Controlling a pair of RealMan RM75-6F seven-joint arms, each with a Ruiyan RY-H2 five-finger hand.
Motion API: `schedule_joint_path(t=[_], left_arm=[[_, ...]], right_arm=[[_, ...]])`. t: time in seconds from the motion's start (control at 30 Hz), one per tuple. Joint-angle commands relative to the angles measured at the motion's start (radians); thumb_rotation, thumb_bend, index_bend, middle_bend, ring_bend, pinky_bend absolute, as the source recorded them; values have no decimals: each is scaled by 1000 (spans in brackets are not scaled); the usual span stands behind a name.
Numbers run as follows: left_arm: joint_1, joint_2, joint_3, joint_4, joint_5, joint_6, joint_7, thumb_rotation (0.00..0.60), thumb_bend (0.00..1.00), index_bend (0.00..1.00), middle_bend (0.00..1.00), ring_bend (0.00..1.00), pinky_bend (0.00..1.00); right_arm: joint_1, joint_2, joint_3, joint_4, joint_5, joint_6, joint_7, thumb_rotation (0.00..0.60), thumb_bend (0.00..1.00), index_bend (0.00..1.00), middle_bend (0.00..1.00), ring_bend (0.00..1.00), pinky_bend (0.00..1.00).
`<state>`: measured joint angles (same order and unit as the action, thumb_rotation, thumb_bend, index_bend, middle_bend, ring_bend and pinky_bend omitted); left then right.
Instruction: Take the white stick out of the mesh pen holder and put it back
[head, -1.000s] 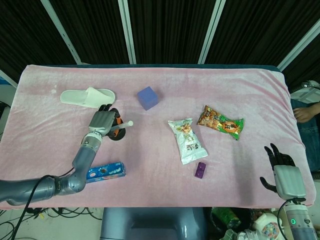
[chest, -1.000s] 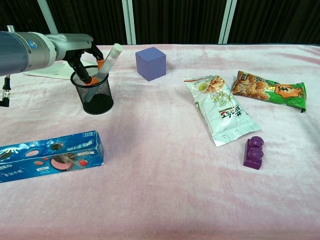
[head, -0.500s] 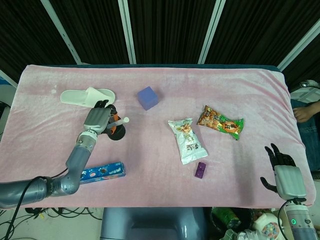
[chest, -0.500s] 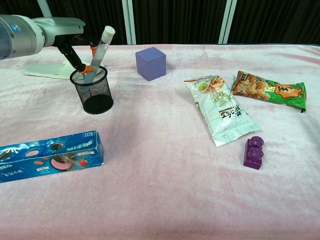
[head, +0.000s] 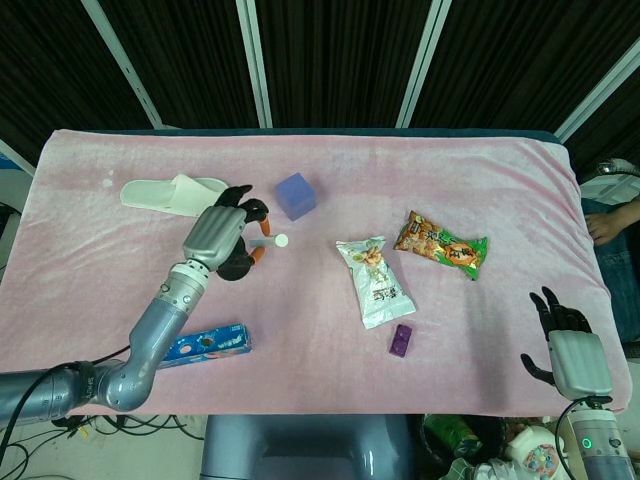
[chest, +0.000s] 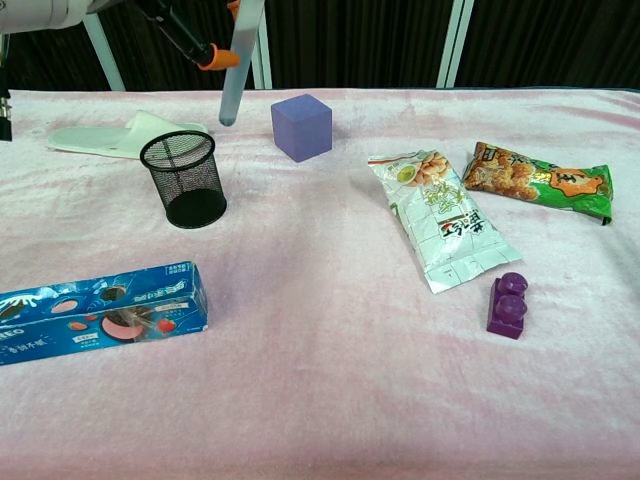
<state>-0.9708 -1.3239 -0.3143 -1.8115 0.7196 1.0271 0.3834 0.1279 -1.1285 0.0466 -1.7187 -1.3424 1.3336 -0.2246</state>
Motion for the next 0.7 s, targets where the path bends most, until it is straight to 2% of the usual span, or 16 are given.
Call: schedule_joint_path(t=[0.03,0.23,0.53,0.6,0.7], left_arm=[[-2,-66,15,49,87,31,-17,600,462,614,281,0,32],[-14,-170,76,168,267,82,24,600,462,616,286,0,33],[-19,-252,139,298,422,129,126,600,462,628,295,0,33],[-8,-250,119,268,401,114,72,600,462,631,298,0,33],[14,-225,51,174,316,60,-81,600,462,635,305,0,34]], right_arm=[[0,1,2,-1,5,-2,6,600,171,15,17,173,167],[1,3,5,-1,13,-6,12,600,170,15,16,173,167],[0,3,3,-1,8,-3,12,600,169,16,17,173,167],[0,3,2,-1,6,-2,9,600,170,16,16,173,167],[0,3,2,0,6,-1,9,600,171,16,17,173,167]])
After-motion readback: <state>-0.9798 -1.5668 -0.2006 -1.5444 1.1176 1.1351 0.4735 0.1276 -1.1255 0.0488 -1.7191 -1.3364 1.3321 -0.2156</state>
